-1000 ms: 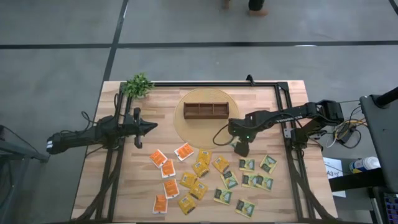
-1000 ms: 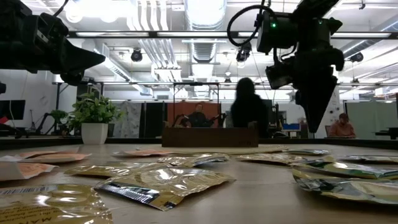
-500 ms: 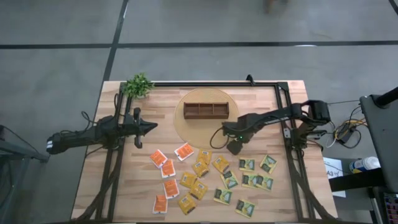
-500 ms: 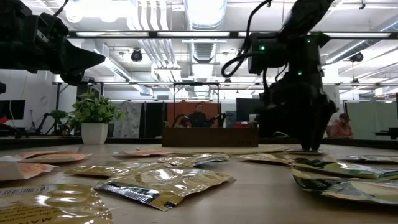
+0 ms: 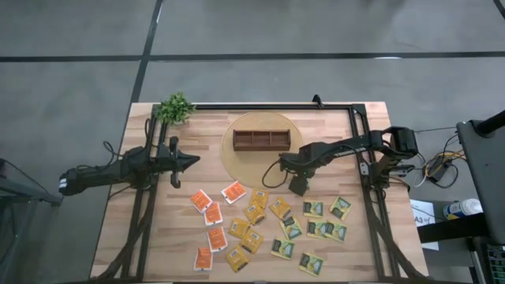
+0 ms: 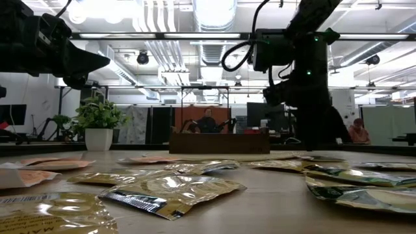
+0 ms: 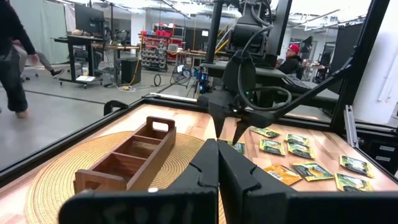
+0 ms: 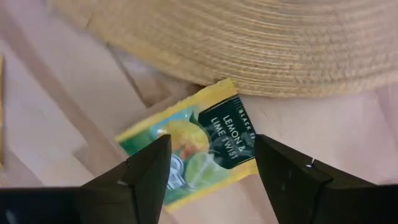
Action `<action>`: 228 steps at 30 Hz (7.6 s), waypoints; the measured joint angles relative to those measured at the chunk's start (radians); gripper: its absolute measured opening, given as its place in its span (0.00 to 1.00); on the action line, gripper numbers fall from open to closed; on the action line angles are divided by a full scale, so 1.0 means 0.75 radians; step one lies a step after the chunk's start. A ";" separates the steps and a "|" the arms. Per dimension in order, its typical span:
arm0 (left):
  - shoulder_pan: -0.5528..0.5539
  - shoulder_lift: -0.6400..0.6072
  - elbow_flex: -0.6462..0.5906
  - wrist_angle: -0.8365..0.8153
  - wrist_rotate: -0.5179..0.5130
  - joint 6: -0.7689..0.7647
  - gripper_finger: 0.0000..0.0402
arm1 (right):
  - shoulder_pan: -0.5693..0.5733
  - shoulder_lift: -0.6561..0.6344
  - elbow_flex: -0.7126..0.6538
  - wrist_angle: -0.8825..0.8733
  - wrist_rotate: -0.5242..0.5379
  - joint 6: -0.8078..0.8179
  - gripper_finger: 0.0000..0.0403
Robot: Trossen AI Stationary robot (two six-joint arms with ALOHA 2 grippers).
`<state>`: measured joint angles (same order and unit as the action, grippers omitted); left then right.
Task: Pick & Place Tea
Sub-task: Put the yellow tea bag into the right section of the wooden organizer
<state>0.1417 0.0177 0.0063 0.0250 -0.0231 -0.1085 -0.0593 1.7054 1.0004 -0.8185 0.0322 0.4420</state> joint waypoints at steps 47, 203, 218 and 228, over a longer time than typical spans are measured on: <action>0.000 0.000 0.000 0.000 0.000 0.000 0.00 | -0.048 -0.046 -0.086 0.099 0.017 -0.662 0.56; 0.000 0.004 0.000 -0.002 0.000 0.000 0.00 | -0.218 0.106 0.541 0.044 0.933 -1.065 0.33; 0.000 0.010 0.000 0.000 0.000 0.000 0.00 | -0.057 -0.104 0.505 -0.319 0.654 -0.616 0.33; 0.000 0.011 0.000 0.000 0.000 0.000 0.00 | 0.084 -0.187 0.355 -0.409 0.392 -0.417 0.33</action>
<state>0.1414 0.0257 0.0063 0.0254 -0.0231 -0.1085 0.0039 1.5651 1.2666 -1.1254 0.3265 0.1291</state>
